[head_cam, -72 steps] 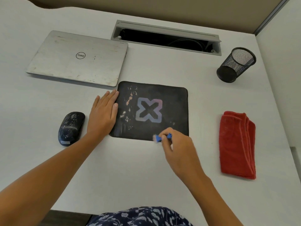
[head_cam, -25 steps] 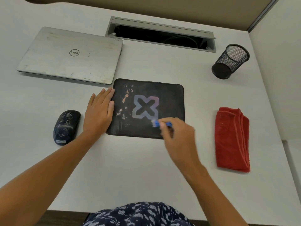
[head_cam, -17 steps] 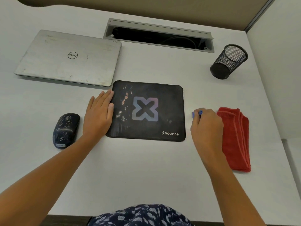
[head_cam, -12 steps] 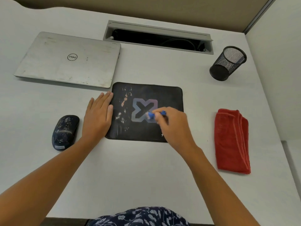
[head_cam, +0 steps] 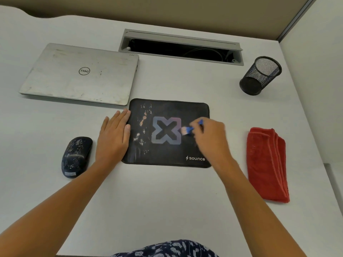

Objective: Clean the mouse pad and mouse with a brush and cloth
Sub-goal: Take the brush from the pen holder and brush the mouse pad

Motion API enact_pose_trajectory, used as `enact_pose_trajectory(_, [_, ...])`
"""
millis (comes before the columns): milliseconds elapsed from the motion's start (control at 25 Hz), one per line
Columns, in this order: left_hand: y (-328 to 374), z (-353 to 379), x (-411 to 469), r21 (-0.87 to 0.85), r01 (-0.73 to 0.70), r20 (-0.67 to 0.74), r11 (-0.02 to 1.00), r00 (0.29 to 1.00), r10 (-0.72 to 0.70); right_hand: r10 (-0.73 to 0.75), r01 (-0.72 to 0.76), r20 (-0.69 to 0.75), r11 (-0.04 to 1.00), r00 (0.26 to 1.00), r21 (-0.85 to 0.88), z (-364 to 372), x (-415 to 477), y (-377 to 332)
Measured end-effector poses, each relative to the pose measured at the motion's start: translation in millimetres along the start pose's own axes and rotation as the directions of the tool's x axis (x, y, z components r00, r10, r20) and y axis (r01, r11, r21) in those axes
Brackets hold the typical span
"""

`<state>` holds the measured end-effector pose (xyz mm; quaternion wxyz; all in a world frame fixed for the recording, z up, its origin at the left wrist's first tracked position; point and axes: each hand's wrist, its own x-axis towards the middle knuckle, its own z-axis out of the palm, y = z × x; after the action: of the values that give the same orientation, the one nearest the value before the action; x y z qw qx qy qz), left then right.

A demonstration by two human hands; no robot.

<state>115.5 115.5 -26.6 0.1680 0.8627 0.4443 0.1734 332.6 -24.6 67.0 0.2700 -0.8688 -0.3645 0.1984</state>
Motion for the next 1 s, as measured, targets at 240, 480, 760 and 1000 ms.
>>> enact_pose_trajectory(240, [0,1,0,0.006,0.0,0.0,1.0,1.0,0.0,-0.044,0.044,-0.002,0.997,0.999,0.068,-17,4,3])
enact_pose_trajectory(480, [1,0,0,0.002,0.0,0.0,1.0,1.0,0.0,-0.009,-0.082,-0.244,0.929,0.97,-0.362,-24,2,17])
enact_pose_trajectory(760, [2,0,-1,-0.009,0.0,0.0,1.0,1.0,0.0,-0.068,0.046,0.247,0.994,0.967,0.095,-8,-7,9])
enact_pose_trajectory(1000, [2,0,0,-0.001,-0.004,-0.001,1.0,1.0,0.004,-0.003,0.003,0.002,0.997,1.0,0.074,-28,15,21])
